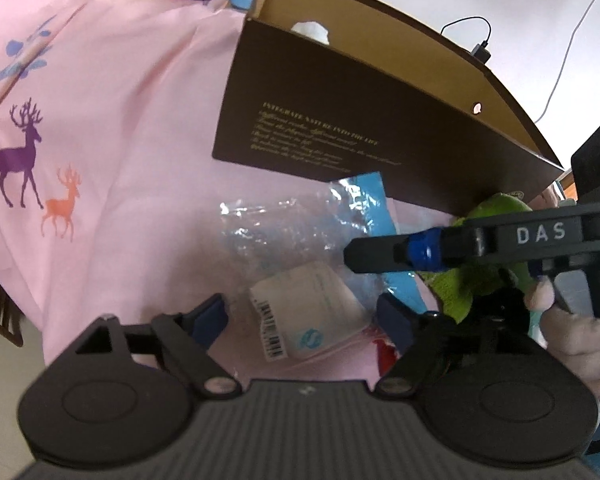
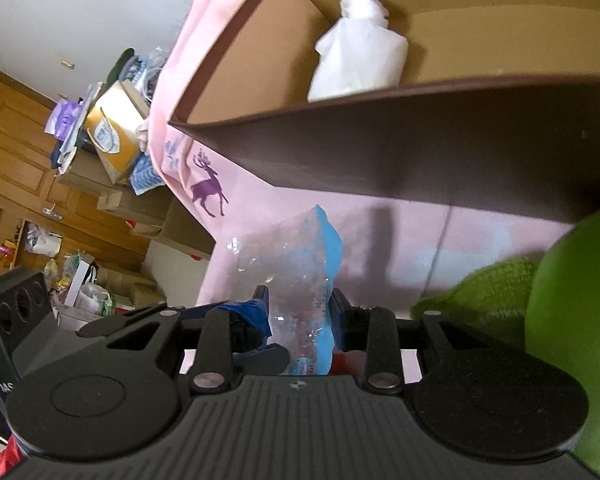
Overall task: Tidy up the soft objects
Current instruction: 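Reach the right gripper to the clear plastic bag with blue strip, then grasp the plastic bag with the right gripper and lift it into the box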
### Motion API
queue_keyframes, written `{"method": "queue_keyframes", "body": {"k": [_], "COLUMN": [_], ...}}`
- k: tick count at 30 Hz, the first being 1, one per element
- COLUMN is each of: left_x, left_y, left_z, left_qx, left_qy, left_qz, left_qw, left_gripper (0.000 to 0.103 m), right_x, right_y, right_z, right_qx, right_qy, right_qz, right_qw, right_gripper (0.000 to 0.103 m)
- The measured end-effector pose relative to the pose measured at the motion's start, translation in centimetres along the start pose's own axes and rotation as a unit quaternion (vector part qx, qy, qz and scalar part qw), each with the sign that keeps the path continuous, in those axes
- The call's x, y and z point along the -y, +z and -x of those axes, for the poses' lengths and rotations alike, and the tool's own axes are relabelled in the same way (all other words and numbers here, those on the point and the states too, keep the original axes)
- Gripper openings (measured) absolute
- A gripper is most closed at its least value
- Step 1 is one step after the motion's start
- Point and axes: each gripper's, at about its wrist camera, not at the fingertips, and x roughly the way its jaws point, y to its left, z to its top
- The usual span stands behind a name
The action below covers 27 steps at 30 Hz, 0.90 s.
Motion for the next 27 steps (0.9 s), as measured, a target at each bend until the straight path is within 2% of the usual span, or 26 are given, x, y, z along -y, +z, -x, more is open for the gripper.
{"method": "queue_keyframes", "body": {"k": [2,7,12,22,27], "left_x": [-0.1,0.2,1.6,4.6,6.7], "left_y": [0.0,0.1,0.2,1.0,2.6], "left_z": [0.1,0.6,0.9,2.9,5.4], "left_qx": [0.005,0.024,0.036,0.069,0.109], "left_qy": [-0.003,-0.019,-0.031,-0.071,-0.095], "left_qz": [0.003,0.007,-0.011,-0.049,-0.077], "left_qw": [1.0000,0.9995,0.9988,0.9938,0.9865], "left_gripper": [0.079,0.065,0.057,0.055,0.055], "right_x": [0.1,-0.1,-0.2,-0.4,-1.1], "right_y": [0.1,-0.2,-0.5,-1.3,-0.7], "right_z": [0.4,1.3,2.6,7.2,10.4], "right_qx": [0.002,0.000,0.014,0.073,0.118], "right_qy": [0.011,0.022,0.023,0.041,0.066], "right_qz": [-0.001,0.013,0.023,0.034,0.049], "right_qw": [1.000,1.000,0.999,0.996,0.990], "right_gripper": [0.015,0.012,0.012,0.001,0.000]}}
